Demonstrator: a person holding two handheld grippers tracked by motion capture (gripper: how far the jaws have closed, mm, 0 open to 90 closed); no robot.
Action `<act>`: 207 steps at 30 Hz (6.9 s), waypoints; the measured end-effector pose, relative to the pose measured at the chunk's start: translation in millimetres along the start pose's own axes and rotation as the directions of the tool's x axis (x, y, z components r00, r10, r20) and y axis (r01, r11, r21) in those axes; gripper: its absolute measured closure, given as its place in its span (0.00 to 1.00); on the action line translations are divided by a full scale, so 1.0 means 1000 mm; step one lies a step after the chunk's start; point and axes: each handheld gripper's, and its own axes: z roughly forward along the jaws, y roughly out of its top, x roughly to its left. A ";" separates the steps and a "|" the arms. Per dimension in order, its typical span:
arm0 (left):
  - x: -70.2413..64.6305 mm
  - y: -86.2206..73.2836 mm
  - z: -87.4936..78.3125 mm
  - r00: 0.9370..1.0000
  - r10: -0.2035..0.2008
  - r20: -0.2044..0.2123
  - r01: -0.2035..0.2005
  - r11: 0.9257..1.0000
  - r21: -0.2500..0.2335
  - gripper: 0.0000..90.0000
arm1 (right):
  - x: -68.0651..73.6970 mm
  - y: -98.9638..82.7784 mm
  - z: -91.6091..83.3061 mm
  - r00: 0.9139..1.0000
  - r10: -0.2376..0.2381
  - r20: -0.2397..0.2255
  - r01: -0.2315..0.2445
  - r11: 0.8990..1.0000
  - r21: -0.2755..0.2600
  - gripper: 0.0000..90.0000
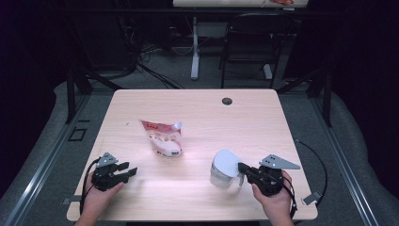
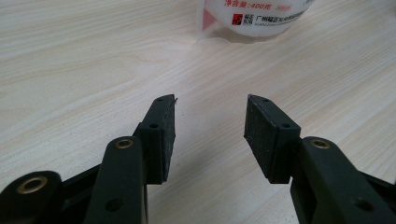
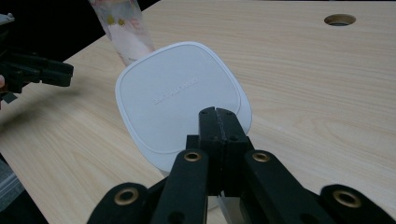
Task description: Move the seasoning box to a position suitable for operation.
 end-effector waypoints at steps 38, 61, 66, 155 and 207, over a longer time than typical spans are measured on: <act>-0.001 0.000 0.001 1.000 0.000 0.000 0.000 1.000 -0.008 0.59 | -0.018 -0.025 0.000 0.991 0.135 -0.015 -0.134 0.990 0.042 0.95; -0.001 0.000 0.001 1.000 -0.002 0.001 0.002 1.000 -0.007 0.59 | -0.013 -0.031 -0.010 0.996 0.074 0.039 -0.075 0.997 0.024 0.76; -0.001 0.000 0.001 1.000 -0.002 0.001 0.002 1.000 -0.007 0.59 | -0.008 -0.036 -0.011 0.997 0.052 0.055 -0.054 0.997 0.047 0.72; -0.003 -0.001 -0.001 1.000 -0.004 0.009 0.004 1.000 -0.023 0.57 | -0.047 -0.020 0.010 0.988 -0.060 0.139 0.056 0.998 0.038 0.56; 0.002 0.131 -0.024 0.993 0.000 0.115 0.019 0.987 -0.161 0.59 | 0.055 0.096 0.056 0.956 -0.291 -0.038 0.288 0.956 -0.058 0.52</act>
